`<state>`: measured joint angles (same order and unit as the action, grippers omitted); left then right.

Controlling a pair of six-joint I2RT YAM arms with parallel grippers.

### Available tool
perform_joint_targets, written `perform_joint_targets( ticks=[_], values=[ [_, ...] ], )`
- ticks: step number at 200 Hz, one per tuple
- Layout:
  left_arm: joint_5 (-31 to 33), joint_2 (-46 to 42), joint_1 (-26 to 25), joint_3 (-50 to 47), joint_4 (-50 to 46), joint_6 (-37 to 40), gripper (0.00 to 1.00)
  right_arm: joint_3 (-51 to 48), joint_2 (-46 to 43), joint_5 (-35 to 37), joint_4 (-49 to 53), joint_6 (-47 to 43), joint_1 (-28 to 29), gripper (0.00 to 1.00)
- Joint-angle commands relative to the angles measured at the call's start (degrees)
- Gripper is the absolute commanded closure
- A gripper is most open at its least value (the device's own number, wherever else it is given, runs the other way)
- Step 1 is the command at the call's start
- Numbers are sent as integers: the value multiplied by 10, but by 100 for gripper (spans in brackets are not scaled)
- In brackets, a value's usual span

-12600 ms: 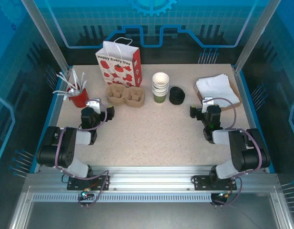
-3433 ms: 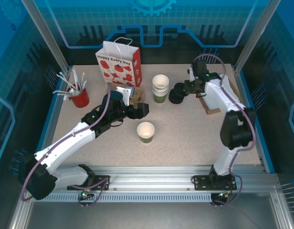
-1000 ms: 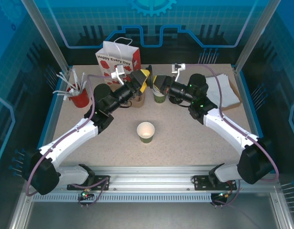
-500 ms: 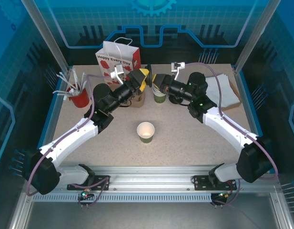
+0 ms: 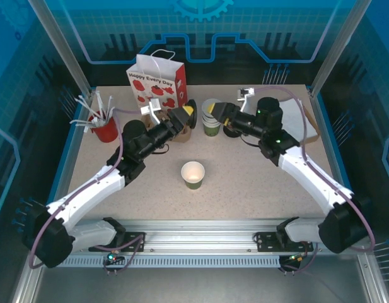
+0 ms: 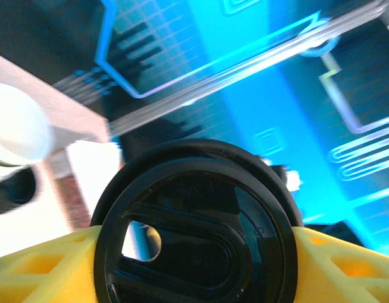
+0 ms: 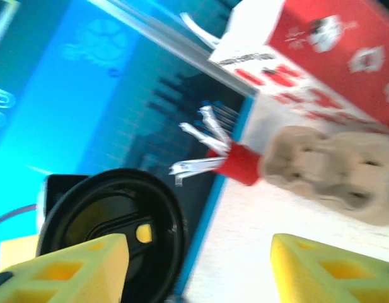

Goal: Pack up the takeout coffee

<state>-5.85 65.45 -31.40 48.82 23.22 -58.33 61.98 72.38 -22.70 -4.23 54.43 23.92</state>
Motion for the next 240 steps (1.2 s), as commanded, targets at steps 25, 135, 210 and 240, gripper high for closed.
perform_joint_targets(
  ticks=[25, 135, 210, 240],
  values=[
    [137, -64, -95, -30, -243, 331, 35, 7, -51, 117, 377, -320, -16, 30],
    [192, 3, -184, -2, -424, 466, 36, -73, -70, 112, 381, -355, -15, 19],
    [189, 68, -184, 21, -412, 478, 35, -79, -72, 113, 375, -350, -11, 19],
    [192, 79, -185, 29, -425, 481, 34, -80, -75, 116, 375, -350, -11, 19]
  ],
)
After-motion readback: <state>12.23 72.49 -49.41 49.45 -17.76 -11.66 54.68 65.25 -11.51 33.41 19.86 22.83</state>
